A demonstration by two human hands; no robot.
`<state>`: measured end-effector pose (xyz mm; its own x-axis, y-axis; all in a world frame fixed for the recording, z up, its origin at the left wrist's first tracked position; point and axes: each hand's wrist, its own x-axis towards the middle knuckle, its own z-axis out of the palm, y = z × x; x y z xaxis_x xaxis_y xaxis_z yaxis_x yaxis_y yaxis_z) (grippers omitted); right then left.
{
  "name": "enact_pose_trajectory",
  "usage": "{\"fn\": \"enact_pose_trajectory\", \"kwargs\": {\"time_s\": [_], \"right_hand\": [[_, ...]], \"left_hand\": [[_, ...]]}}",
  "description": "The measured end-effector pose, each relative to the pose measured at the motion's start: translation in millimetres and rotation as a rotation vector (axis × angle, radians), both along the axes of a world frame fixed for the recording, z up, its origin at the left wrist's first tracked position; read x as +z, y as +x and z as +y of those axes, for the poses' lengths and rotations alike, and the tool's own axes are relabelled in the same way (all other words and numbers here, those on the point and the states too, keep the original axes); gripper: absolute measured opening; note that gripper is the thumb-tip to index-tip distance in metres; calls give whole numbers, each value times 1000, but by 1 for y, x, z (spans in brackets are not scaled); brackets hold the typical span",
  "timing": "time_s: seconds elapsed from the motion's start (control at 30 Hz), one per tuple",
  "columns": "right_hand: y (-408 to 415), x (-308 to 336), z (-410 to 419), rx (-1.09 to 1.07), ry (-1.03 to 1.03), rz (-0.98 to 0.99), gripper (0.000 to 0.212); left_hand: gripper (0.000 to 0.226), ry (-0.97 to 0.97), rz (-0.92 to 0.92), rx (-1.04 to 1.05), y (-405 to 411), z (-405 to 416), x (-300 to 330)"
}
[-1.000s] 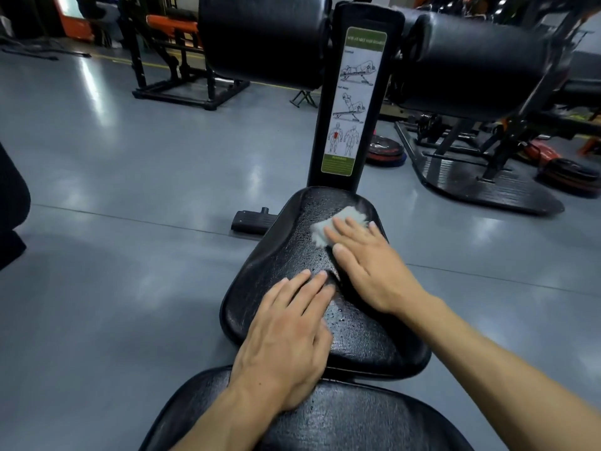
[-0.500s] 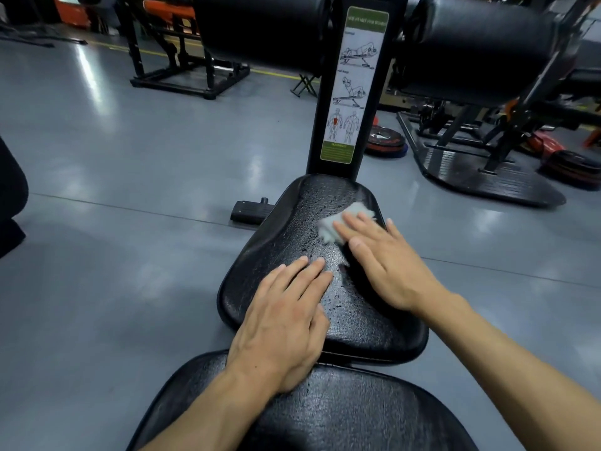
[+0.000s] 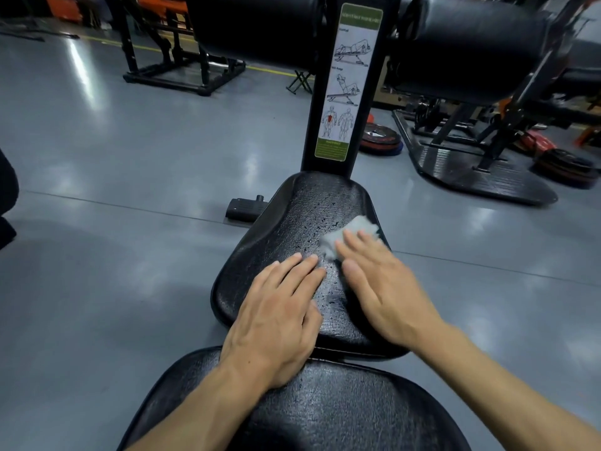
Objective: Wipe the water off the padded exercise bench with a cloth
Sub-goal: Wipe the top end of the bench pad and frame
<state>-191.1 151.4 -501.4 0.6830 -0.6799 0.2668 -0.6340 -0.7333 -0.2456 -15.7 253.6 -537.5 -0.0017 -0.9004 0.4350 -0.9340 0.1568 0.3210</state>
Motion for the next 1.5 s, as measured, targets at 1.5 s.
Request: {"fn": "enact_pose_trajectory", "kwargs": {"time_s": [1.5], "right_hand": [[-28,-32,55,-841,379,-279,47]], "left_hand": [[69,280,-326,-222,46,16,20]]}}
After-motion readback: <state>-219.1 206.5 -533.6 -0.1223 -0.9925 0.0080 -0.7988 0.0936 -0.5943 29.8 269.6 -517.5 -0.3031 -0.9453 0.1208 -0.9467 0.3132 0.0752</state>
